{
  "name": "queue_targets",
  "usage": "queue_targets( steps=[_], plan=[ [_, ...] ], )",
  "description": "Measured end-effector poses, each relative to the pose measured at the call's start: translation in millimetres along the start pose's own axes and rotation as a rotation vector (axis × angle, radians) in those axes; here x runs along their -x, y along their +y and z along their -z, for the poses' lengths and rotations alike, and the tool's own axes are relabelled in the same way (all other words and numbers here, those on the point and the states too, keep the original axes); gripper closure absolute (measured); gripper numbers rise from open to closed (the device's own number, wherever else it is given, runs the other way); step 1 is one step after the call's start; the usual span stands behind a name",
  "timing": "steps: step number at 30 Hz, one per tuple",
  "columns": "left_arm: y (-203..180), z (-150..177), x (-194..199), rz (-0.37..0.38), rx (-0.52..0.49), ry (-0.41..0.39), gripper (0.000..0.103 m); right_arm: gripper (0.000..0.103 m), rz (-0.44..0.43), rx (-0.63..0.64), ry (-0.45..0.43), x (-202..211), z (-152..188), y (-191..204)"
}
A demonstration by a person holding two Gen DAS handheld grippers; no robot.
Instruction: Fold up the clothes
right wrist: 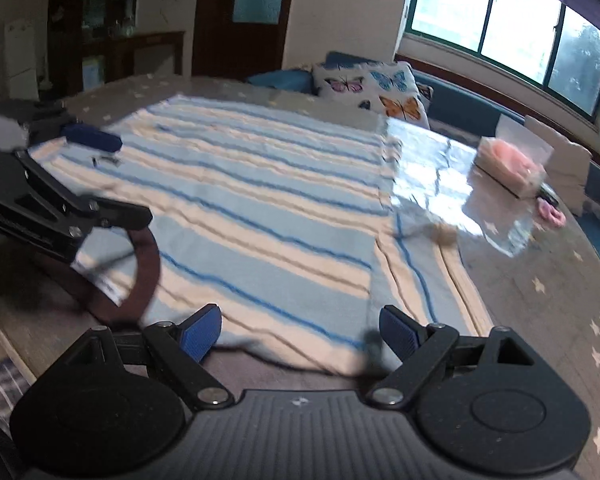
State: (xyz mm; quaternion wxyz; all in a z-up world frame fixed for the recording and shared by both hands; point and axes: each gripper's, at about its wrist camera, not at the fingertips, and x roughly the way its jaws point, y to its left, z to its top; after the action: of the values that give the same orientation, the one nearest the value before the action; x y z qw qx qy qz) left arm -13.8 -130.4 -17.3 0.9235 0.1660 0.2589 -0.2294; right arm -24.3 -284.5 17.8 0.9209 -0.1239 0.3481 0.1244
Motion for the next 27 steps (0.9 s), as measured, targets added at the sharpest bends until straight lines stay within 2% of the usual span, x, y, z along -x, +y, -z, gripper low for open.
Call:
queue_targets(
  steps=[4, 8, 13, 19, 23, 27],
  plan=[
    [-17.2, 0.9, -4.2, 0.026, -0.056, 0.000, 0.009, 0.015, 0.002, 0.006, 0.009, 5.3, 5.9, -1.9],
    [-27.7, 4.4, -7.7, 0.040, -0.089, 0.013, 0.009, 0.015, 0.036, -0.033, -0.026, 12.2, 3.8, -10.4],
    [-30.3, 6.6, -8.5, 0.041, -0.101, 0.019, 0.008, 0.015, 0.078, -0.047, 0.003, 2.3, 7.0, -18.1],
    [-28.1, 4.8, -7.7, 0.045, -0.094, 0.011, 0.007, 0.015, 0.101, -0.107, -0.019, 9.9, 8.4, -34.3],
    [-29.4, 5.3, -9.1, 0.045, -0.096, 0.016, 0.006, 0.021, 0.155, -0.209, -0.013, 7.3, 7.6, -61.9],
    [-29.1, 4.5, -9.3, 0.042, -0.087, 0.015, 0.006, 0.030, 0.194, -0.239, -0.007, 3.1, 7.6, -81.6]
  ],
)
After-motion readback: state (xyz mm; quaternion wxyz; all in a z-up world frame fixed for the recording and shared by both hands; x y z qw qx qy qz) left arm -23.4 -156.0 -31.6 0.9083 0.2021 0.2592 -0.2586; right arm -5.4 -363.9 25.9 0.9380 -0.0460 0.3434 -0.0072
